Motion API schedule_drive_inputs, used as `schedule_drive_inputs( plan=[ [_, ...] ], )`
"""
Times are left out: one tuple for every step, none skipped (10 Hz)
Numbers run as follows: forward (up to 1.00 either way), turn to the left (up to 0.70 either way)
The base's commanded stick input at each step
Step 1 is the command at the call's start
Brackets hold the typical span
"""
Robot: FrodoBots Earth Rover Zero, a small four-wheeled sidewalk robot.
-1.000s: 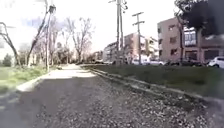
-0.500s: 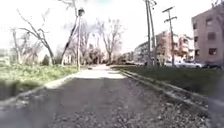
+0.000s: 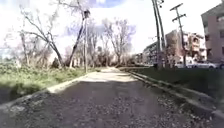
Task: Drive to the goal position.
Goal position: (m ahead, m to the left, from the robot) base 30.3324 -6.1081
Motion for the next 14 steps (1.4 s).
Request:
schedule_drive_inputs(
  plan=[
    [0.7, 0.0],
    [0.7, 0.0],
    [0.7, 0.0],
    [0.7, 0.0],
    [0.7, 0.0],
    [0.7, 0.0],
    [0.7, 0.0],
    [0.7, 0.0],
    [0.7, 0.0],
    [0.7, 0.0],
    [0.7, 0.0],
    [0.7, 0.0],
    [0.7, 0.0],
    [0.7, 0.0]
  ],
)
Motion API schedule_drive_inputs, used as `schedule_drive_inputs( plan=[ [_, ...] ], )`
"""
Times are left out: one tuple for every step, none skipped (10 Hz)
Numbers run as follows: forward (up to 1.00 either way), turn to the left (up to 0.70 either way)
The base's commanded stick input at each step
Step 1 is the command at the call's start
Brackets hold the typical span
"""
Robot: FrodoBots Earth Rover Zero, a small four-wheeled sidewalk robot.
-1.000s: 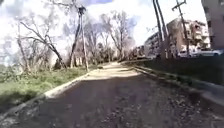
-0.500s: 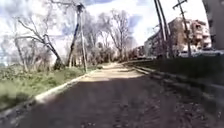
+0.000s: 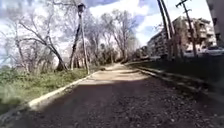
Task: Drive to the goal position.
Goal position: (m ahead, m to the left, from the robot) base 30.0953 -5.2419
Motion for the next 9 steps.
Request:
schedule_drive_inputs(
  plan=[
    [0.7, 0.0],
    [0.7, 0.0],
    [0.7, 0.0],
    [0.7, 0.0],
    [0.7, 0.0],
    [0.7, 0.0],
    [0.7, 0.0],
    [0.7, 0.0],
    [0.7, 0.0]
  ],
)
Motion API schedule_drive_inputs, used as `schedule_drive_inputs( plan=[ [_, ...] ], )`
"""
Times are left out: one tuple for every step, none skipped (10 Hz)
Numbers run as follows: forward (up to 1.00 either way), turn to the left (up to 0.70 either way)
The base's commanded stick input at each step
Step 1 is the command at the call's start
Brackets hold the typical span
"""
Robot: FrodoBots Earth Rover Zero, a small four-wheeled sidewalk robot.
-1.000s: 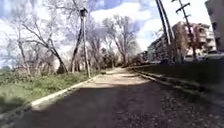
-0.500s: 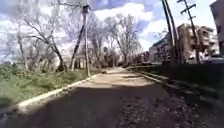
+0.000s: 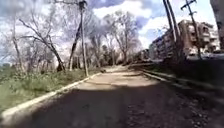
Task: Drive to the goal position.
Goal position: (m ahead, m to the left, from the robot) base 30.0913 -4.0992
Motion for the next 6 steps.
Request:
schedule_drive_inputs(
  plan=[
    [0.7, 0.0],
    [0.7, 0.0],
    [0.7, 0.0],
    [0.7, 0.0],
    [0.7, 0.0],
    [0.7, 0.0]
  ],
)
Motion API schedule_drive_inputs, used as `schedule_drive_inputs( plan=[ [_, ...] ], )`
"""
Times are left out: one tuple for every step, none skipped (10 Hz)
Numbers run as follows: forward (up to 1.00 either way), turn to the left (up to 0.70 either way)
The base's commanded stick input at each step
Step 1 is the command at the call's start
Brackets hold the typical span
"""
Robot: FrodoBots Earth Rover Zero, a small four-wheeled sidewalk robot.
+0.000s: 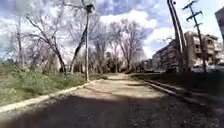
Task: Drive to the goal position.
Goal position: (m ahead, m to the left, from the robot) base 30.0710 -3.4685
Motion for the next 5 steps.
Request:
schedule_drive_inputs(
  plan=[
    [0.7, 0.0],
    [0.7, 0.0],
    [0.7, 0.0],
    [0.7, 0.0],
    [0.7, 0.0]
  ],
)
